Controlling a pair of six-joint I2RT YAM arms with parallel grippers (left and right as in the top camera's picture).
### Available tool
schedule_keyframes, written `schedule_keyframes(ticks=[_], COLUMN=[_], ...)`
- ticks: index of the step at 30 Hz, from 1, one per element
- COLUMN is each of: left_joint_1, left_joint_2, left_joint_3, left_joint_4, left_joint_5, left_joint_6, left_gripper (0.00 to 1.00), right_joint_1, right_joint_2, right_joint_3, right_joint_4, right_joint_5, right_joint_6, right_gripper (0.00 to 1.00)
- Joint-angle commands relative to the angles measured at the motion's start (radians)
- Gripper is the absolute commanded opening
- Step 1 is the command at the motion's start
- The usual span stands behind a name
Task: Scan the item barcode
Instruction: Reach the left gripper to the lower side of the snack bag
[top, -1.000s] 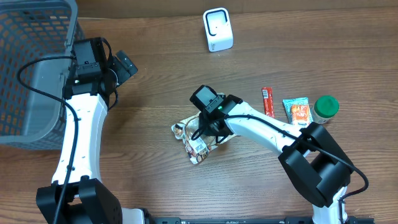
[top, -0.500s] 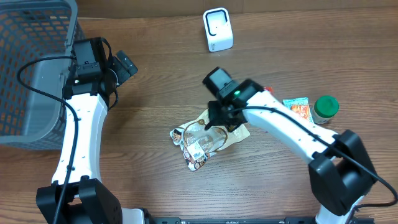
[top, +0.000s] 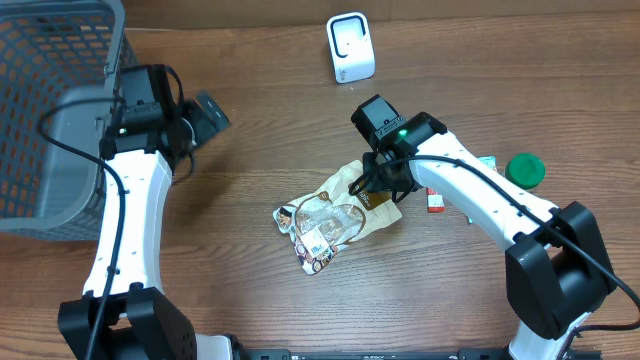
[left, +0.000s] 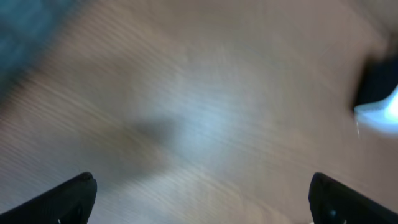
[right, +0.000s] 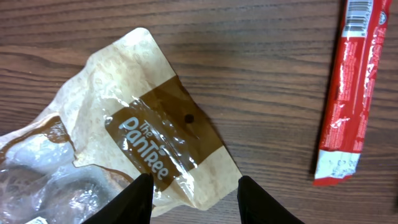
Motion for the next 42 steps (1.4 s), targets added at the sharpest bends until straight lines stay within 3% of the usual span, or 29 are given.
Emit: schedule_keyframes(ticks=[1, 3, 12, 14, 16, 18, 21, 24, 32, 42], left_joint_1=[0.001, -0.01, -0.162, -0.206, -0.245, -0.279, -0.319, -0.352, -0.372, -0.393], left_joint_2=[0.0, 0.0, 0.0, 0.0, 0.0, 0.0, 0.0, 0.0, 0.0, 0.0], left_joint_3=[0.006, 0.006, 0.0, -0.013, -0.037, -0.072, -0.137, -0.241, -0.409, -0.463], left_joint_4=[-0.096, -0.186, -0.435, -0.448, -0.447, -0.443, -0.415, -0.323, -0.07, 0.017], left_joint_5=[0.25, 0.256, 0.201, 0.137, 0.109, 0.11, 0.109, 0.11, 0.127, 0.152], left_joint_6=[-0.002, -0.003, 0.174, 0.172, 0.16, 0.124, 0.092, 0.055, -0.022, -0.05], left_gripper=[1.0, 0.86, 0.73, 0.75, 0.82, 0.81, 0.75, 0.63, 0.59, 0.6], right_joint_1=[-0.004, -0.004, -0.005, -0.005, -0.005, -0.005, -0.005, -0.005, -0.005, -0.005], right_joint_2=[-0.014, -0.014, -0.014, -0.014, -0.014, -0.014, -0.014, -0.014, -0.014, -0.014], right_joint_3=[0.009, 0.009, 0.009, 0.009, 0.009, 0.009, 0.009, 0.009, 0.009, 0.009], right_joint_4=[0.0, 0.001, -0.018, -0.022, -0.024, -0.027, -0.031, -0.029, -0.021, -0.01], right_joint_5=[0.017, 0.017, 0.016, 0.016, 0.009, 0.006, 0.006, 0.006, 0.006, 0.006], right_joint_6=[-0.012, -0.012, -0.022, -0.039, -0.055, -0.056, -0.056, -0.056, -0.056, -0.056], right_gripper=[0.45, 0.45, 0.45, 0.45, 0.46, 0.46, 0.47, 0.47, 0.47, 0.48])
